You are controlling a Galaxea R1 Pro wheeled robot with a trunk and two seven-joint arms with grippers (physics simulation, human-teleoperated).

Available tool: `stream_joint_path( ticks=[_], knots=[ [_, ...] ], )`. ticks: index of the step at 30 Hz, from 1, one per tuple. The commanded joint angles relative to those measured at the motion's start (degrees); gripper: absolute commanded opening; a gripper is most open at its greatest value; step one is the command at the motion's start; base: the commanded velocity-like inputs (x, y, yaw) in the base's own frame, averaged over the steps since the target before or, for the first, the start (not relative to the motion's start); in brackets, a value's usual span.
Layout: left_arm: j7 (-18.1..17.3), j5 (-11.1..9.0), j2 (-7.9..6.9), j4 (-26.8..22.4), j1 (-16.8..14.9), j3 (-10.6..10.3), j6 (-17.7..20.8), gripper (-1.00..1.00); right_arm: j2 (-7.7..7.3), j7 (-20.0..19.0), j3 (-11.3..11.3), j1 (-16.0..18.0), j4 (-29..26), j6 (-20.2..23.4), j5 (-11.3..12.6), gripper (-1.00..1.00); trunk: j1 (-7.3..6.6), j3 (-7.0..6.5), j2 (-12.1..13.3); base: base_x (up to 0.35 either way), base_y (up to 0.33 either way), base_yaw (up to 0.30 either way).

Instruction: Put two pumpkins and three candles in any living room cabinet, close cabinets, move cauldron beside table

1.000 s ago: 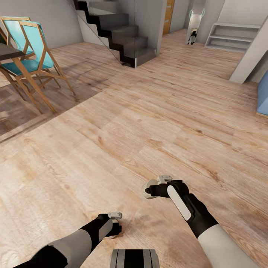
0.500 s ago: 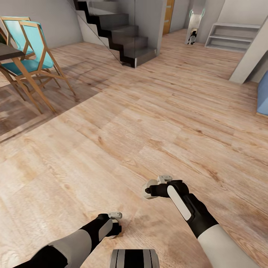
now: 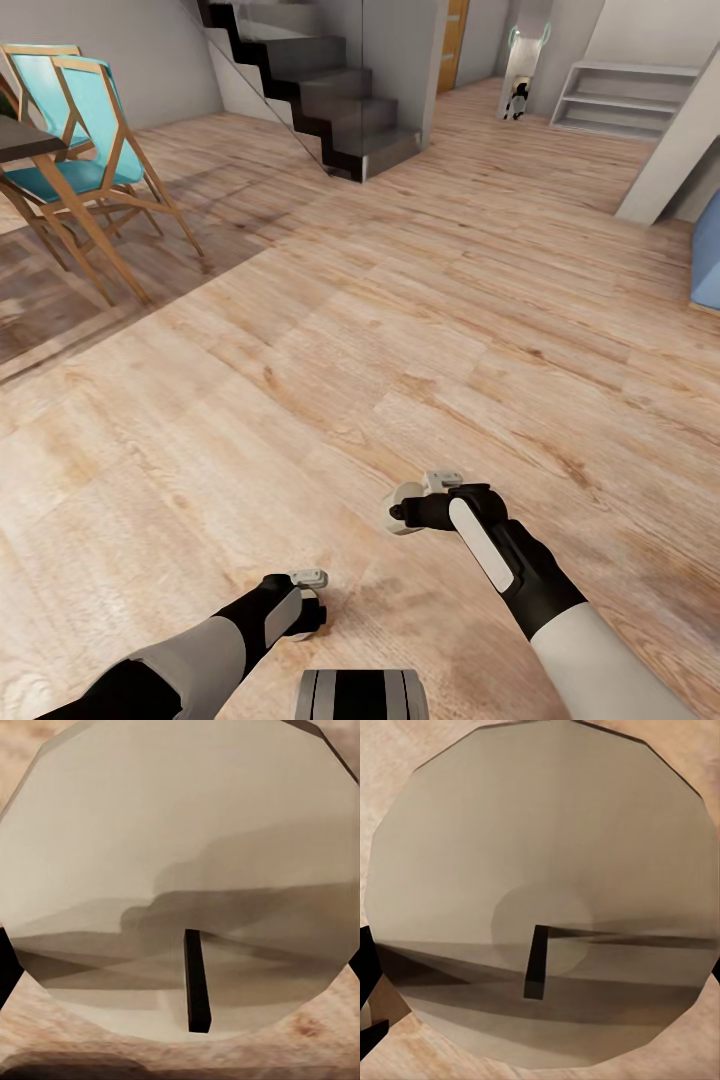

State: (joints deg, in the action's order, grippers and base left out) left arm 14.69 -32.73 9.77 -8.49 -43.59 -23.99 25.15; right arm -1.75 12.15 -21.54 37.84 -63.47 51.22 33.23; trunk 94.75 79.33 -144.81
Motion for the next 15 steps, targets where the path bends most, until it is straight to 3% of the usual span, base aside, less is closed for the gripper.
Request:
stream_joint_path(
  ticks=[1, 6, 7, 15],
  knots=[
    [0.4, -0.6, -0.02, -0.1, 0.0, -0.4, 0.2, 1.0, -0.06, 0.6, -0.2, 0.0, -0.1, 0.1, 0.6, -1.0, -0.01, 0.04, 0.0, 0.0, 0.0, 0.0],
    [0.4, -0.6, 0.0, -0.1, 0.0, -0.4, 0.2, 1.0, -0.09, 0.6, -0.2, 0.0, -0.1, 0.1, 0.6, -1.0, -0.01, 0.04, 0.0, 0.0, 0.0, 0.0],
    [0.4, -0.6, -0.01, -0.1, 0.0, -0.4, 0.2, -1.0, -0.09, 0.6, -0.2, 0.0, -0.1, 0.1, 0.6, -1.0, -0.01, 0.04, 0.0, 0.0, 0.0, 0.0],
    [0.4, -0.6, -0.02, -0.1, 0.0, -0.4, 0.2, -1.0, -0.04, 0.6, -0.2, 0.0, -0.1, 0.1, 0.6, -1.0, -0.01, 0.04, 0.0, 0.0, 0.0, 0.0]
  ],
)
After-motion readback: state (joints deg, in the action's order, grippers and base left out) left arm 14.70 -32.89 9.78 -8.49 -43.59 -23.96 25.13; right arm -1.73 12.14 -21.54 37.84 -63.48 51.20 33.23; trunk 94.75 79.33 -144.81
